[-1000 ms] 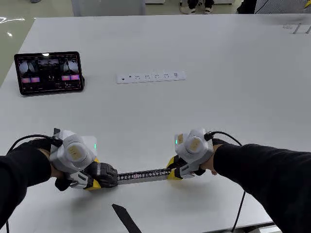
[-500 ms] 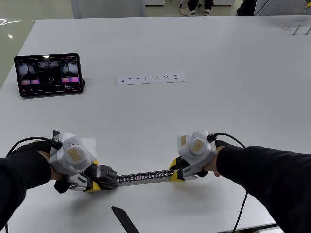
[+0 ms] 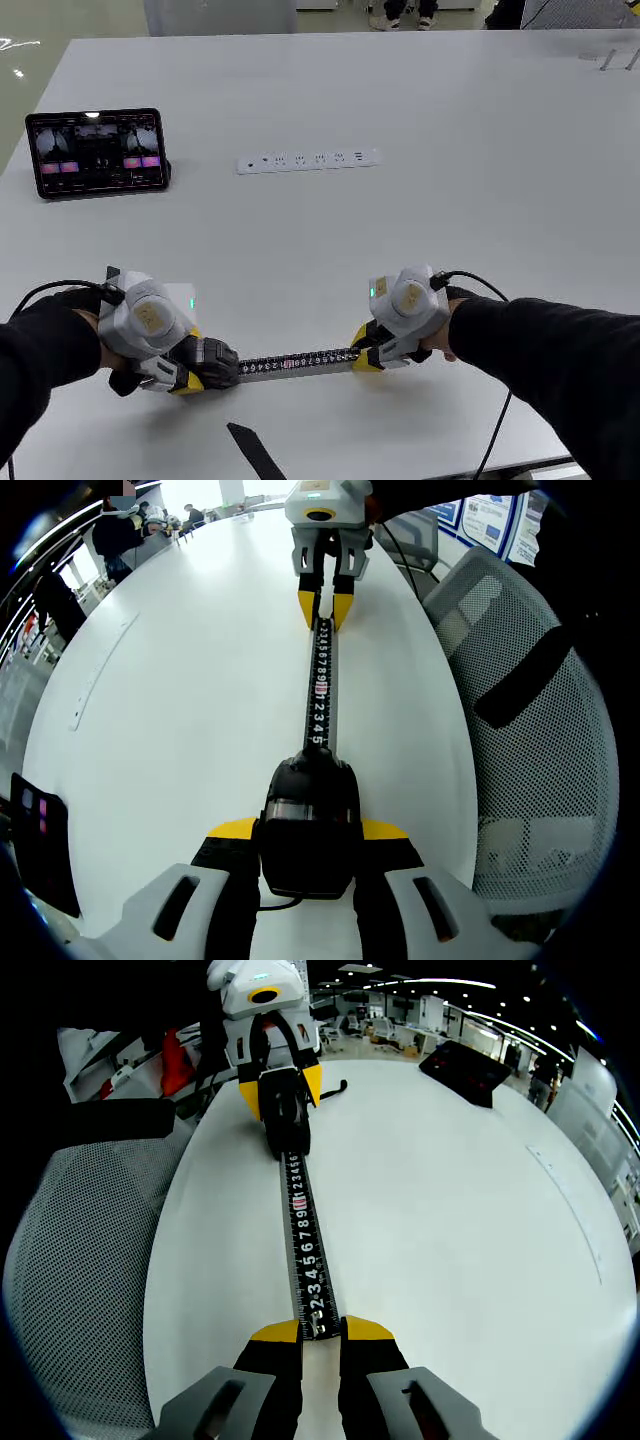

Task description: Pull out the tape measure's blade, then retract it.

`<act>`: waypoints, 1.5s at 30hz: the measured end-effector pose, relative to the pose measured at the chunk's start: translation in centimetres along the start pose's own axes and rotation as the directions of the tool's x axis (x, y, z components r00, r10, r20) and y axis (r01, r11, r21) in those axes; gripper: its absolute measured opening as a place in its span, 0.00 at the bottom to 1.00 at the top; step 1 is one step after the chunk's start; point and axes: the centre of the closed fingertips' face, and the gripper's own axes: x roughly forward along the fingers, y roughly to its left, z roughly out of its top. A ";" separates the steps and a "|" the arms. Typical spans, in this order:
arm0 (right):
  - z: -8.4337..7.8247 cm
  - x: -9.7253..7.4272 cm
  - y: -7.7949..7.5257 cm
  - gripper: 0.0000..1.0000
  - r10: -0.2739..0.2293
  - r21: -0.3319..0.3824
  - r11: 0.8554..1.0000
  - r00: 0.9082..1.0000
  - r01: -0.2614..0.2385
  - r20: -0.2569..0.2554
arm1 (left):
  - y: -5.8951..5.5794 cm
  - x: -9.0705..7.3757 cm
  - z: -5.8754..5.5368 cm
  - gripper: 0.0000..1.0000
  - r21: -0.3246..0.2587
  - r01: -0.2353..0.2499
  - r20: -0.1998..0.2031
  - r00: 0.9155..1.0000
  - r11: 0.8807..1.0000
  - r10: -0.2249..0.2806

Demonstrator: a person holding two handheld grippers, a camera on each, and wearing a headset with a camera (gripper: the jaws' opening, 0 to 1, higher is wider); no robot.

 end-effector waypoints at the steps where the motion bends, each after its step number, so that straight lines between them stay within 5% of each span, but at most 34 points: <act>1: 0.0 0.0 0.0 0.09 0.000 0.000 1.000 1.000 0.000 0.000 | 0.0 0.0 0.0 0.30 -0.001 0.000 0.000 1.000 1.000 0.000; 45: -2.2 -1.4 -0.4 0.08 -0.008 0.011 1.000 1.000 0.008 -0.014 | 0.0 0.0 0.1 0.30 -0.004 0.000 0.004 1.000 1.000 0.000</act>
